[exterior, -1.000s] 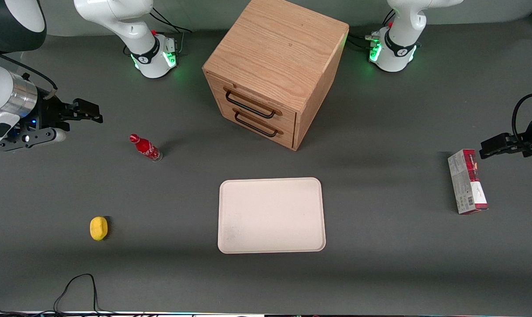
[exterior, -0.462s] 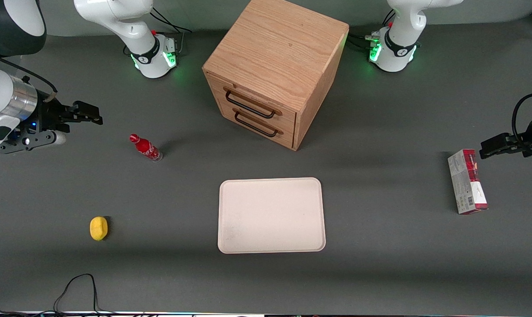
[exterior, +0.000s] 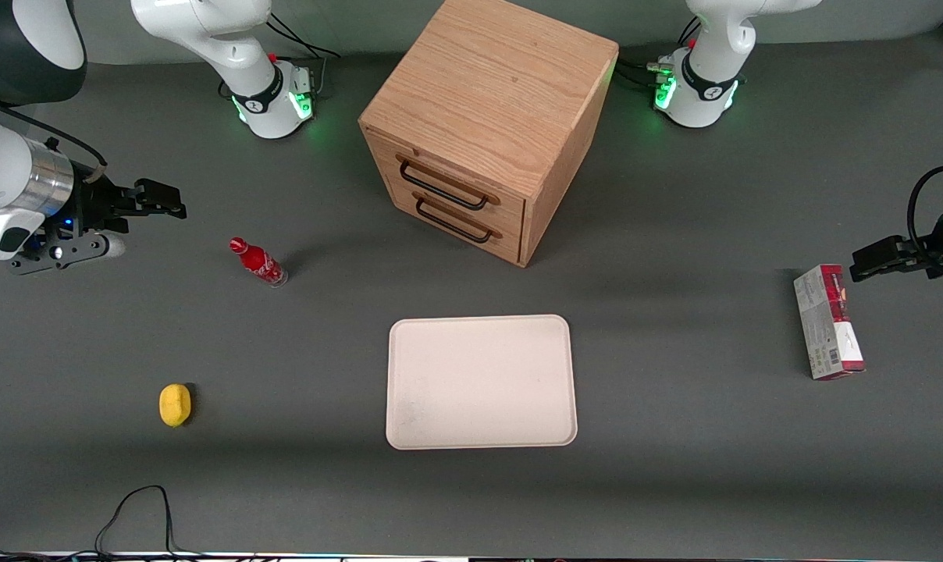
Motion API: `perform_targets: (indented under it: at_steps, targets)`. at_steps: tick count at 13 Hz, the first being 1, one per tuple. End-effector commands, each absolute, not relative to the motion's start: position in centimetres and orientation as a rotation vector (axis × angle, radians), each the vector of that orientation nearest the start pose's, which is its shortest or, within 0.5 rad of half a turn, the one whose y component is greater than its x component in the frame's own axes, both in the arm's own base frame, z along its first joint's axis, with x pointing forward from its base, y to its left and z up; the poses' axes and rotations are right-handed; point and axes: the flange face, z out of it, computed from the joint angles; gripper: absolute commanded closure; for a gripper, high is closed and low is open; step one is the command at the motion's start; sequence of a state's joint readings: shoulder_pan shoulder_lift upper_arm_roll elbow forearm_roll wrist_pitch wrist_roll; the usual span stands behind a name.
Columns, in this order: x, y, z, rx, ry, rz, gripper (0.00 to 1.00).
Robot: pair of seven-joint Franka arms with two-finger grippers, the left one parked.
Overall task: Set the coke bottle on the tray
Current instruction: 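Move the right gripper down over the red Coca-Cola bottle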
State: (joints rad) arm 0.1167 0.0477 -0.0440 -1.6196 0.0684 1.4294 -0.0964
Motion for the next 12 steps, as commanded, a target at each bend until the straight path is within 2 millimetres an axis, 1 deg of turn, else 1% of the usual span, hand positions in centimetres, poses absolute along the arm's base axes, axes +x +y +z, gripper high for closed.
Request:
perform_targets:
  at_steps: [1, 2, 3, 4, 6, 7, 9, 11, 12]
  targets:
    - [54.4, 5.8, 56.9, -3.029, -0.272, 0.387, 0.00]
    - [53.8, 5.9, 56.4, -3.026, -0.274, 0.406, 0.00]
    - [52.7, 5.8, 56.7, -3.026, -0.273, 0.397, 0.00]
    - [51.6, 5.7, 56.4, -3.026, -0.274, 0.380, 0.00]
    - [49.5, 5.1, 54.8, -3.025, -0.274, 0.358, 0.00]
    - [48.4, 5.0, 54.6, -3.026, -0.264, 0.344, 0.00]
    - [46.2, 4.7, 53.4, -3.027, -0.256, 0.324, 0.00]
    - [46.2, 4.6, 53.1, -3.027, -0.255, 0.323, 0.00]
    - [46.5, 4.2, 52.9, -3.026, -0.238, 0.327, 0.00]
